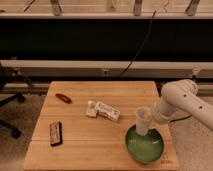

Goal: Place the ceramic cup in the ceramic bowl

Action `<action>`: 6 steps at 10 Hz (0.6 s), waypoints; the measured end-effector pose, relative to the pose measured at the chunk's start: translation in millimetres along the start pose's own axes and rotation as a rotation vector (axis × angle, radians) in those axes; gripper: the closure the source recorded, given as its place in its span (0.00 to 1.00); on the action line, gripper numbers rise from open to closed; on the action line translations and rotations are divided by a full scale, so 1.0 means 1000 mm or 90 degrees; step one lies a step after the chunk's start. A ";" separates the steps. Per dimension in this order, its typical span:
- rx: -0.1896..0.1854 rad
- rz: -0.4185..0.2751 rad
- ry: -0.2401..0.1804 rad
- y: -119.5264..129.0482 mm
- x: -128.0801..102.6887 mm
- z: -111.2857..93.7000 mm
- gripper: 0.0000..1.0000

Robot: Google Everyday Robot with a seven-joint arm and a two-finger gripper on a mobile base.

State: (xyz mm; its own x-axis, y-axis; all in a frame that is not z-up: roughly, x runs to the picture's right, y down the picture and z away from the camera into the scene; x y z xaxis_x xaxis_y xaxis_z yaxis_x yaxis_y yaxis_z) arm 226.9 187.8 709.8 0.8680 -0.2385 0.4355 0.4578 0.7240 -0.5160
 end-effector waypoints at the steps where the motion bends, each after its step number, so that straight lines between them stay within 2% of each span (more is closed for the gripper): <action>1: 0.000 -0.001 0.000 0.000 0.000 0.000 1.00; 6: -0.001 -0.005 0.001 -0.003 0.006 0.006 1.00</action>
State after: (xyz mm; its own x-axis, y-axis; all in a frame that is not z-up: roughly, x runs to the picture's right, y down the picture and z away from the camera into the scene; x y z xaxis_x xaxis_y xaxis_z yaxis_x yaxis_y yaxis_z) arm 230.0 187.6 718.4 0.8651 -0.2451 0.4377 0.4643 0.7216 -0.5136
